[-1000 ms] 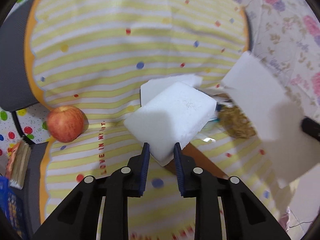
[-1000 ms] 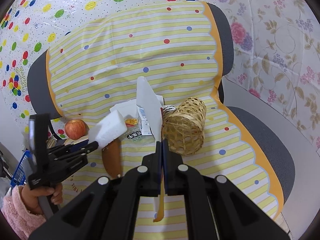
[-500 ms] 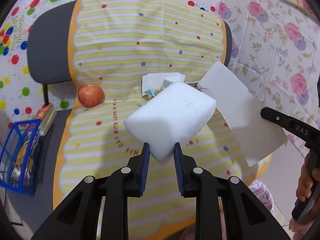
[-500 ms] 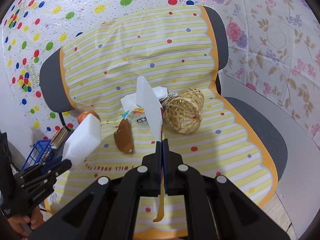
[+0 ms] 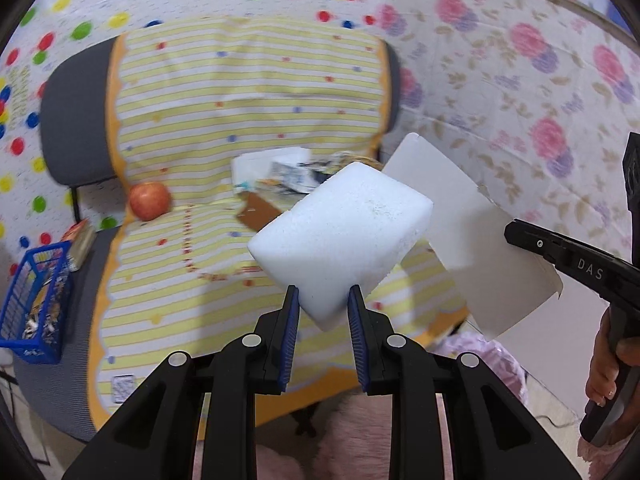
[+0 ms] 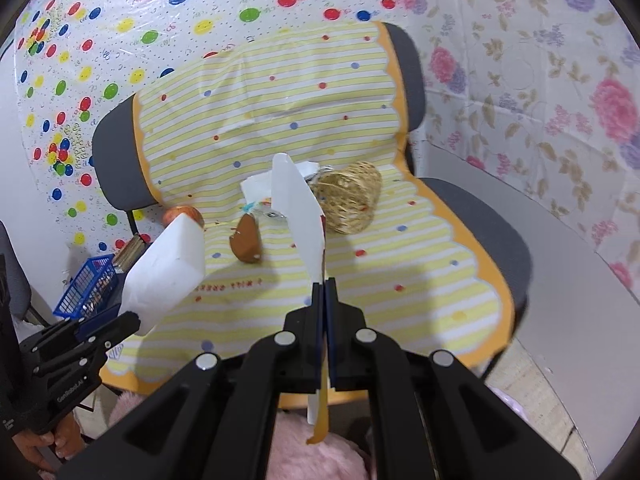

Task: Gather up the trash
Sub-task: 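Grasp the white foam block with the left tool and lift it, then carry foam block and card over the pink bin and open both tools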

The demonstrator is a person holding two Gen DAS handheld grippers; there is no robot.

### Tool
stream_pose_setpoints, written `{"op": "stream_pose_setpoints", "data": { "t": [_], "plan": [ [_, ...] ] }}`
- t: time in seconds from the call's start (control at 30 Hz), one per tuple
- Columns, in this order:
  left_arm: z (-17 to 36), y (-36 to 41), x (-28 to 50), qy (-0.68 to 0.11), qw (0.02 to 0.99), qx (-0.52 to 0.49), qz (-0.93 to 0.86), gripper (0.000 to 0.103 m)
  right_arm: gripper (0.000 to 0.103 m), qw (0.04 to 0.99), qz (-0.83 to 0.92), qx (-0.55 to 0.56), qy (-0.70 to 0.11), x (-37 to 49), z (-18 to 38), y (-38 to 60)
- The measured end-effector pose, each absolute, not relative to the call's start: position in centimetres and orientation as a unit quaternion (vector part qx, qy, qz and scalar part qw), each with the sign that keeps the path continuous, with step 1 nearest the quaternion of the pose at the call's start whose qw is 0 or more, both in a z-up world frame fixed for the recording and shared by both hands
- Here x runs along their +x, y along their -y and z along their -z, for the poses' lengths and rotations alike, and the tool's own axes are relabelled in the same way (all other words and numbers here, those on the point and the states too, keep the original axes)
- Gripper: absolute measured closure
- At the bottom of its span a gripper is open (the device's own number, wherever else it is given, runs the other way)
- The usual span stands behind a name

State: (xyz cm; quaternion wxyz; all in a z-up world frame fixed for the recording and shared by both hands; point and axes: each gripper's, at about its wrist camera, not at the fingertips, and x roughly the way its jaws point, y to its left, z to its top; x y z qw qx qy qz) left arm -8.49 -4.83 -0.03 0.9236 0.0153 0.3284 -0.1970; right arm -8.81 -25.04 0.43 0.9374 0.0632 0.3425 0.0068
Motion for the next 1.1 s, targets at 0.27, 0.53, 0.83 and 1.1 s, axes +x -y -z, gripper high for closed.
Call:
{"op": "stream_pose_setpoints", "data": {
  "t": [0.27,0.53,0.83,1.1],
  "plan": [
    [-0.2,10.4,-11.0,-0.317,0.908,0.045,0.270,0.077,0.101,0.939,0.050,0.066,-0.335,-14.0,-1.2,28.3],
    [0.9,14.9,-12.8,-0.324,0.886,0.066,0.324,0.077,0.101,0.931,0.118,0.076,-0.337,-19.1,-1.0,31.8],
    [2.9,18.3,-14.2,-0.340,0.864,0.086,0.361,0.077,0.101,0.912,0.185,0.077,-0.358,-23.1,0.9,34.0],
    [6.0,21.9,-14.2,-0.374,0.840,0.123,0.374,0.076,0.101,0.889,0.207,0.105,-0.396,-23.7,4.4,36.2]
  ]
}}
